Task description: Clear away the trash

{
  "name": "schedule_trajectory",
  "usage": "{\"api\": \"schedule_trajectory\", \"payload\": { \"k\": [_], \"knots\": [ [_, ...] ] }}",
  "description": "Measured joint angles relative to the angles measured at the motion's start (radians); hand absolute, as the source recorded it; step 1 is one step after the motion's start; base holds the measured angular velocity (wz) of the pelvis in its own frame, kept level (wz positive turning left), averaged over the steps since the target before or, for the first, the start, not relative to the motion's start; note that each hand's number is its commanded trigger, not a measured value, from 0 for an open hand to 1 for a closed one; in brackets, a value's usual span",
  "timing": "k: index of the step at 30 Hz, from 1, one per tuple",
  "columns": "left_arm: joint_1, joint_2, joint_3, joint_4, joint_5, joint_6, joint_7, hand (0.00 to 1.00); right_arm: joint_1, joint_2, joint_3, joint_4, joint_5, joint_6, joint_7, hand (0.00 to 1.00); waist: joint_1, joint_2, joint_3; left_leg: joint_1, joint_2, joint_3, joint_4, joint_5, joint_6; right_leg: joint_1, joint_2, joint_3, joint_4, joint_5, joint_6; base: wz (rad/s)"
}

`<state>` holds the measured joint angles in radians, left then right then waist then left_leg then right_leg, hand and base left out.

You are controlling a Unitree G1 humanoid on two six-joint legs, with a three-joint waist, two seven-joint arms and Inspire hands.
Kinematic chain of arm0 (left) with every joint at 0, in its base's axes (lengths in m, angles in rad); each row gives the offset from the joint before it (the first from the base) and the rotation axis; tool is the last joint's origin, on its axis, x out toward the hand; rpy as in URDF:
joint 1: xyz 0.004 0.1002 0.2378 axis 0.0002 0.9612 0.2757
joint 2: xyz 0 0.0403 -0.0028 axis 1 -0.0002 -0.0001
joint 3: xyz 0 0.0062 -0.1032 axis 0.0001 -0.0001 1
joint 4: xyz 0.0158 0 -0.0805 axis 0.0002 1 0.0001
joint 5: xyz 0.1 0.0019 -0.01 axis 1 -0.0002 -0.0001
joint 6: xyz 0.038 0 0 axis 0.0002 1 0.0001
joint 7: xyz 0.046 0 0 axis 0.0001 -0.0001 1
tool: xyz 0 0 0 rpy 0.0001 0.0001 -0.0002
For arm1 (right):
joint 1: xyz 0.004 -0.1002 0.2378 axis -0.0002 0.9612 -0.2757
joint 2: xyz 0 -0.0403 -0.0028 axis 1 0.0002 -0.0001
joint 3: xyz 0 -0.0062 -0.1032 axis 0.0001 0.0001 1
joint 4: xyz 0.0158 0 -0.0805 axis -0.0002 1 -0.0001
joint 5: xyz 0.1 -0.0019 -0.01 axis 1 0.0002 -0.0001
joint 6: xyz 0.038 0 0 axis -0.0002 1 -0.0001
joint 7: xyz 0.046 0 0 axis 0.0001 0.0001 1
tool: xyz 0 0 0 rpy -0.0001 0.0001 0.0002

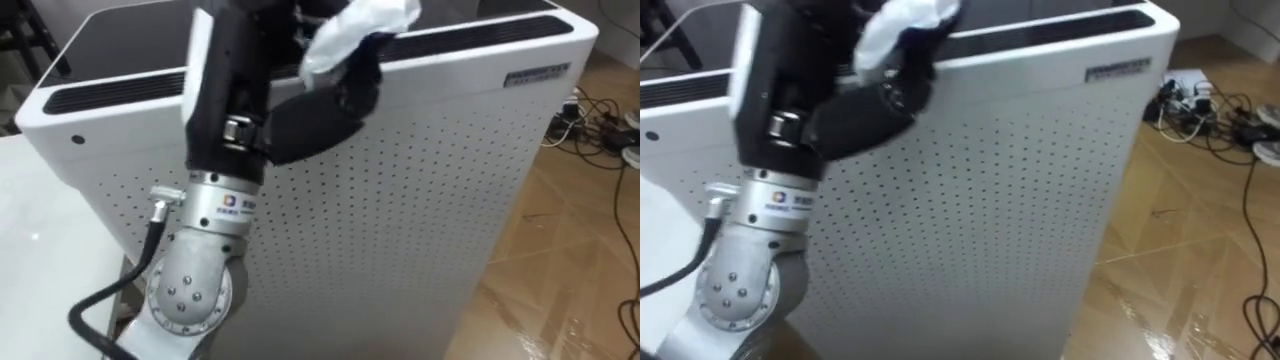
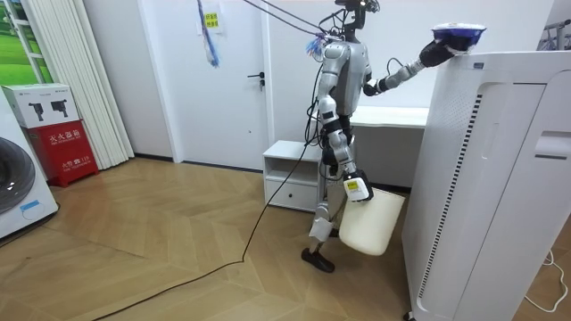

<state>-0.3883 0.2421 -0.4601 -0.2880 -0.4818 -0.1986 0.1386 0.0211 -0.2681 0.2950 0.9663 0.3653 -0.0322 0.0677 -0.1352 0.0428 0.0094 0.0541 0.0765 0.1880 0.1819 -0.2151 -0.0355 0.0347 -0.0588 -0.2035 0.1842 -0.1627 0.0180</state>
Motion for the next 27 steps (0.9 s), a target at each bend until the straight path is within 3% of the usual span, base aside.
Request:
{"api": "schedule_trajectory", "payload": {
  "k": [3, 8, 12, 19, 25, 27],
  "knots": [
    [0.004, -0.009, -0.051, 0.0, -0.151, 0.043, -0.115, 1.0, 0.0, 0.01, -0.002, -0.003, -0.013, -0.011, 0.012, 1.0, -0.003, 0.001, -0.0016, -0.017, 0.0, 0.007, 0.009, 0.0, 0.0, -0.018, -0.001, 0.009, 0.0, 0.001, 0.001, -0.09],
    [0.004, -0.021, -0.052, -0.026, -0.365, 0.05, -0.203, 1.0, 0.001, 0.014, -0.002, 0.007, -0.016, -0.011, 0.018, 1.0, -0.006, 0.008, -0.0052, -0.02, 0.005, 0.029, 0.015, 0.0, 0.0, -0.027, 0.002, 0.017, 0.004, 0.001, 0.001, -0.13],
    [0.004, -0.031, -0.016, -0.051, -0.484, 0.05, -0.262, 1.0, 0.004, 0.011, -0.002, 0.026, -0.021, -0.011, 0.009, 1.0, 0.004, 0.0, 0.0003, -0.017, 0.015, 0.042, 0.021, 0.0, 0.0, -0.039, 0.005, 0.037, 0.022, 0.001, 0.0, -0.1],
    [0.011, -0.031, -0.002, -0.05, -0.507, 0.068, -0.284, 1.0, 0.005, 0.023, -0.001, 0.042, -0.021, -0.01, 0.01, 1.0, 0.011, -0.008, 0.0012, -0.044, 0.011, 0.048, 0.054, 0.0, 0.0, -0.063, 0.006, 0.038, 0.039, 0.003, -0.005, -0.02],
    [0.108, 0.007, 0.018, -0.019, -0.447, 0.092, -0.329, 1.0, 0.005, 0.029, -0.009, 0.044, -0.055, -0.011, 0.01, 1.0, 0.029, -0.007, 0.0, -0.064, 0.015, 0.038, 0.057, 0.001, 0.001, -0.078, 0.006, 0.027, 0.046, 0.005, -0.008, 0.03],
    [0.128, 0.021, 0.019, 0.051, -0.435, 0.097, -0.344, 1.0, 0.001, 0.029, -0.009, 0.048, -0.051, -0.011, 0.002, 1.0, 0.038, -0.007, -0.0006, -0.082, 0.012, 0.023, 0.065, 0.002, 0.002, -0.083, -0.001, 0.008, 0.044, 0.005, -0.008, 0.19]
  ]
}}
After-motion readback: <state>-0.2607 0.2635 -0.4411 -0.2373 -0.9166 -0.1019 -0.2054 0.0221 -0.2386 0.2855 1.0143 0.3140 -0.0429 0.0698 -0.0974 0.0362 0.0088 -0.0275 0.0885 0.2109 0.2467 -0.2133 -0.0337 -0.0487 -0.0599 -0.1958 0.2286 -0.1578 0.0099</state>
